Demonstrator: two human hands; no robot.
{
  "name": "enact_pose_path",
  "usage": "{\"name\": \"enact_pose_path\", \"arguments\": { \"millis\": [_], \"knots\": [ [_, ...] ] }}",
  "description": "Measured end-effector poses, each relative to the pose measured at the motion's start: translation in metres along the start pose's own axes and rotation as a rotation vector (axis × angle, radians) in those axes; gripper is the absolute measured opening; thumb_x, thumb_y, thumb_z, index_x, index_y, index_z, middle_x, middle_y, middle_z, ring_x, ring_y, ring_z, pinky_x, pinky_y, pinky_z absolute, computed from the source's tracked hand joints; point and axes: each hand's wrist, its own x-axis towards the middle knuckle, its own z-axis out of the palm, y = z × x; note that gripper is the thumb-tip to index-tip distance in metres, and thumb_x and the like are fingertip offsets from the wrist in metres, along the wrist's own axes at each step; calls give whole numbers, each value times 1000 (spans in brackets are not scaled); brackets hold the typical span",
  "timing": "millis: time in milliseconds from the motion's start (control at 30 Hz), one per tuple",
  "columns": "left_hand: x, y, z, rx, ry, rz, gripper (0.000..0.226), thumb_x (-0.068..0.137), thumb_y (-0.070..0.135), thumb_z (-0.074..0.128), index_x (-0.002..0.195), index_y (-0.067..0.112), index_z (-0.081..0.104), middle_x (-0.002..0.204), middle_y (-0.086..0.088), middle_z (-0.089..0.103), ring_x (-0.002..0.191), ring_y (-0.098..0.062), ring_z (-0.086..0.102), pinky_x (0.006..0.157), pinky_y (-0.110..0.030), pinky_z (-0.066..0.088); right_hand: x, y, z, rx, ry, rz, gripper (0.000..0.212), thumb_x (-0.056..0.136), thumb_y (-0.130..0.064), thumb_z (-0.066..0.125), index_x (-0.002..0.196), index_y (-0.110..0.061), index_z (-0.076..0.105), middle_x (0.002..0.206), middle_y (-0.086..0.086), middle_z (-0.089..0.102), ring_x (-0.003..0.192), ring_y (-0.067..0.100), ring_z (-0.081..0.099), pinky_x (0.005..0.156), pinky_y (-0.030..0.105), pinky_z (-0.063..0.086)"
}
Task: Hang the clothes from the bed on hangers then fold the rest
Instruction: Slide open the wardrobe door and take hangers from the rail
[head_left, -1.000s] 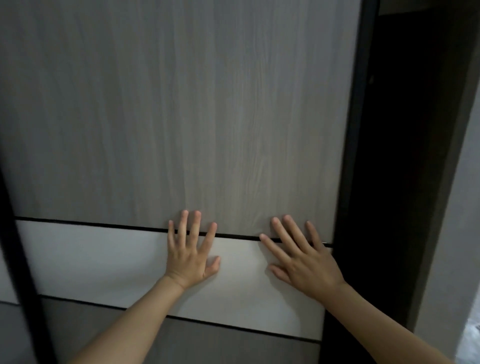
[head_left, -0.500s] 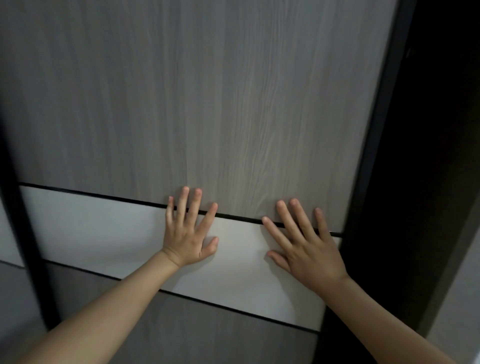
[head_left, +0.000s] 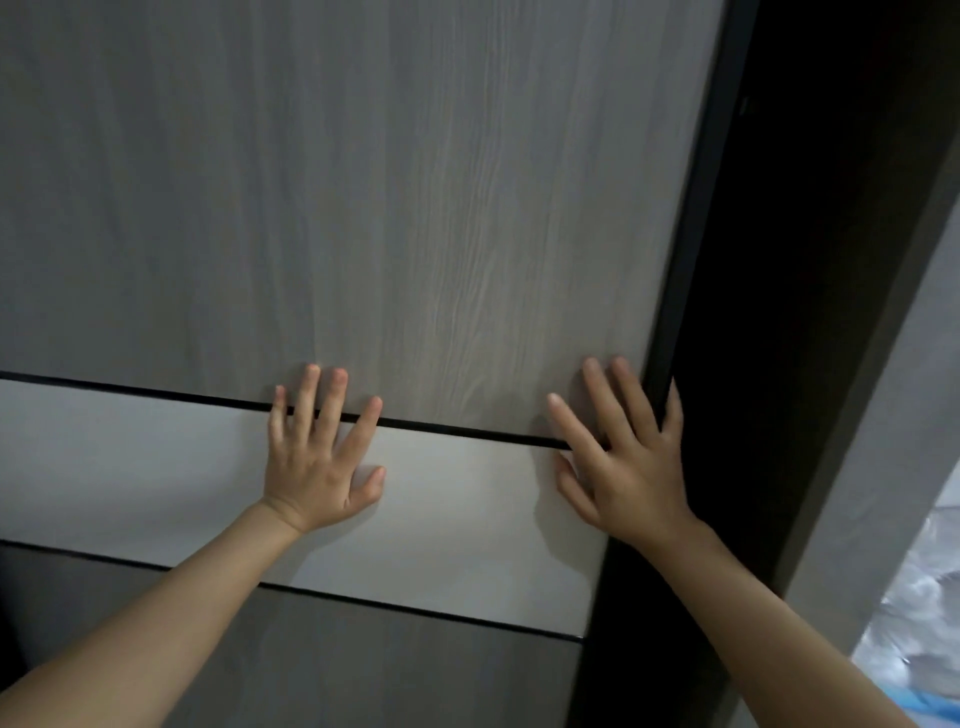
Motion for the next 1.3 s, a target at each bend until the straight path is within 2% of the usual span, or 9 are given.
{"name": "enact_pose_path", "arguments": {
  "millis": [267,500,600,767,900,1033,1100,1167,1300],
  "knots": [
    [-7,-9,2,12,9,7,68,92,51,23,151,19,12,158,-14,1,145,-35,4,109,-58,13,3,-8,3,91,11,-1,49,78,-29,54,126,-18,47,138,20,39,132,35,31,102,64,20],
    [-16,-33,0,22,-2,13,67,92,51,22,151,20,11,158,-13,1,145,-35,4,111,-56,10,16,-31,12,40,1,-6,51,77,-29,54,127,-20,52,137,20,41,128,38,35,104,62,18],
    [-24,-56,-1,47,-15,59,66,92,48,22,151,20,11,158,-13,3,145,-34,5,110,-56,13,25,-46,15,28,-6,-3,49,76,-30,53,123,-19,61,135,19,40,128,37,36,104,60,17],
    [-40,-94,-3,79,-49,42,65,93,48,20,151,20,10,158,-13,3,145,-35,6,105,-58,18,44,-77,29,32,5,-20,48,76,-32,51,121,-21,62,135,17,41,129,34,37,108,55,15],
    [-51,-127,-15,98,-158,15,64,95,48,18,151,18,8,158,-14,-2,145,-35,1,110,-57,11,65,-107,41,58,-13,-56,45,76,-32,51,117,-22,67,134,15,46,130,32,40,109,50,16],
    [-65,-148,-35,131,-365,-129,66,95,54,12,143,9,21,158,-14,-6,145,-32,-2,112,-56,7,89,-144,52,100,-33,-22,42,76,-31,50,111,-23,70,128,15,57,126,30,41,104,44,27],
    [-70,-153,-44,158,-439,-240,71,95,55,10,140,3,26,156,-19,4,146,-29,-1,112,-54,5,102,-163,58,132,-51,-5,41,76,-30,48,110,-24,71,127,14,59,125,28,42,100,43,30],
    [-74,-162,-56,175,-498,-307,71,96,54,11,137,0,31,148,-25,26,144,-32,8,110,-56,10,115,-184,64,154,-71,-10,41,76,-30,47,109,-24,72,127,14,59,124,28,47,99,42,30],
    [-78,-189,-80,238,-538,-372,65,85,44,37,135,2,37,141,-28,37,133,-41,26,104,-62,20,137,-219,79,186,-94,-5,40,76,-28,46,105,-21,73,128,13,58,119,29,56,100,43,30]
  ]
}}
